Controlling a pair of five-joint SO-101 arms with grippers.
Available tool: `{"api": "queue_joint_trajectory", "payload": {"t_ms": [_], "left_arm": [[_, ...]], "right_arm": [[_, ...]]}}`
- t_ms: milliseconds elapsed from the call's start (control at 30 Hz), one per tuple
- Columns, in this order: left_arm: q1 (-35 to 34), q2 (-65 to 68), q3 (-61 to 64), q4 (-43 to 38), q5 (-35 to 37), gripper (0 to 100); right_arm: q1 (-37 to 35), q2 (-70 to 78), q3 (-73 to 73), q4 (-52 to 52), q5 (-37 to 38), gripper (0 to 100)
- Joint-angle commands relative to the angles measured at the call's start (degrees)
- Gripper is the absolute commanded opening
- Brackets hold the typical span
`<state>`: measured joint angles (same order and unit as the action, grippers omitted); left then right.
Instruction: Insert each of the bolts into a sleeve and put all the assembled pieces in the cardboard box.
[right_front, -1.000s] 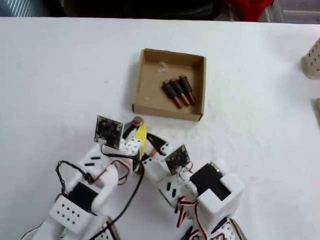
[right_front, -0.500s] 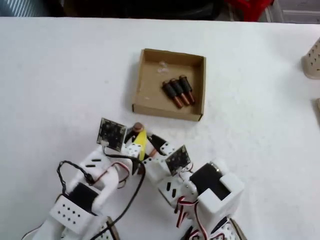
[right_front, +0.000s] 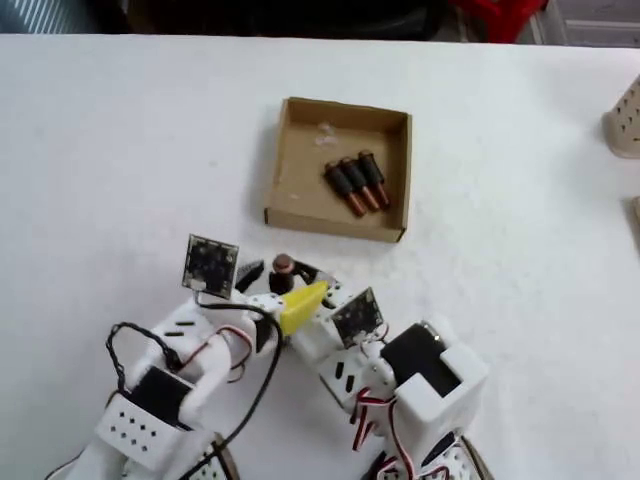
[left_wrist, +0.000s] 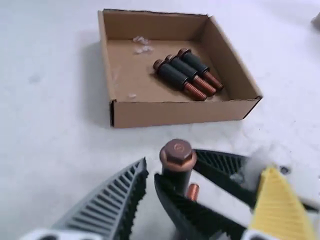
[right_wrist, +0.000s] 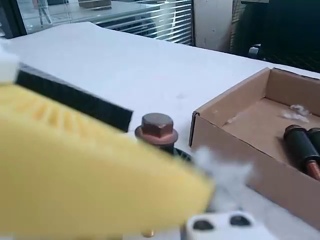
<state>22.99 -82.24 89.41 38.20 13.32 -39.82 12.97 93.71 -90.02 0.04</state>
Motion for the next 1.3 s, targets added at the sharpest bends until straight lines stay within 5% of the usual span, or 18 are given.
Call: {"api": "queue_joint_trajectory", "payload": {"t_ms": [0,367,633,933,1267], "left_arm": [[-2.77,0.31,-2.99,5.10,-1.58,38],[-2.95,0.31,-26.64,20.40,5.89,37],[-3.47,0.31,-33.05,20.92,11.43,37],[-8.31,-7.96,-32.97,23.12,10.29,3],[-16.75,-22.46,-22.77,30.42,-1.58,2]], "right_arm": [[1.36,-0.40,-0.09,-1.80,0.70,1.6],[1.36,-0.31,-0.18,-1.80,0.70,1.6],[1.36,-0.31,-0.26,-1.80,0.62,1.6],[1.45,-0.66,-0.09,-1.80,0.62,1.6],[1.63,-0.84,0.70,-1.80,1.05,1.6]]}}
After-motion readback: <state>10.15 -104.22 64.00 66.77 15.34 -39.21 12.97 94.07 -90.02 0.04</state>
